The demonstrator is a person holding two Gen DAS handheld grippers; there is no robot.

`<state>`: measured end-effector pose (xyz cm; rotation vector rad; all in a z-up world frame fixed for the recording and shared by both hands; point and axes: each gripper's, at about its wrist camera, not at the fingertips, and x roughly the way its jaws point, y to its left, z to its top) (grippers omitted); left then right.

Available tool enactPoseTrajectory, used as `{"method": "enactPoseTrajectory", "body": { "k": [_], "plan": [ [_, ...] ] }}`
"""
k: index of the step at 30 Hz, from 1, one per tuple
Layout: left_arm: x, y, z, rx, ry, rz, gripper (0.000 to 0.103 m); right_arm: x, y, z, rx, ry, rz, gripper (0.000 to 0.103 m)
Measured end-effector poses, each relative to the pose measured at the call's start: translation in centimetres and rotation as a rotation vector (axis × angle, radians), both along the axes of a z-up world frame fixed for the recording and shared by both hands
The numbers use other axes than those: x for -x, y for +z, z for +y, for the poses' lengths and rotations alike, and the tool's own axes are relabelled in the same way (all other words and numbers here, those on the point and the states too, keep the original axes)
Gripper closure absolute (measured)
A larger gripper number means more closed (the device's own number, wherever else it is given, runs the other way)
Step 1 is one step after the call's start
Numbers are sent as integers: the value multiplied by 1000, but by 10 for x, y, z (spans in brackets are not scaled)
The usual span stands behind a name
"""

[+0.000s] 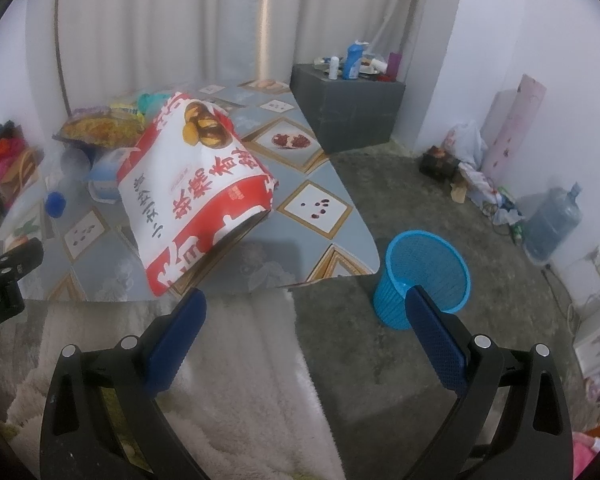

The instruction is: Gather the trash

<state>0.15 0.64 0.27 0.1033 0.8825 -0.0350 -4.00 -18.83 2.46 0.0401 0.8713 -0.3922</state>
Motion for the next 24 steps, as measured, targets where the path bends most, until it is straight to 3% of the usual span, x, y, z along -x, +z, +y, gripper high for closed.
{"method": "enactPoseTrajectory", "body": {
  "k": [24],
  "plan": [
    [-1, -1, 7, 5, 16, 3, 5, -5, 0, 8, -3, 0, 0, 8]
  ]
}}
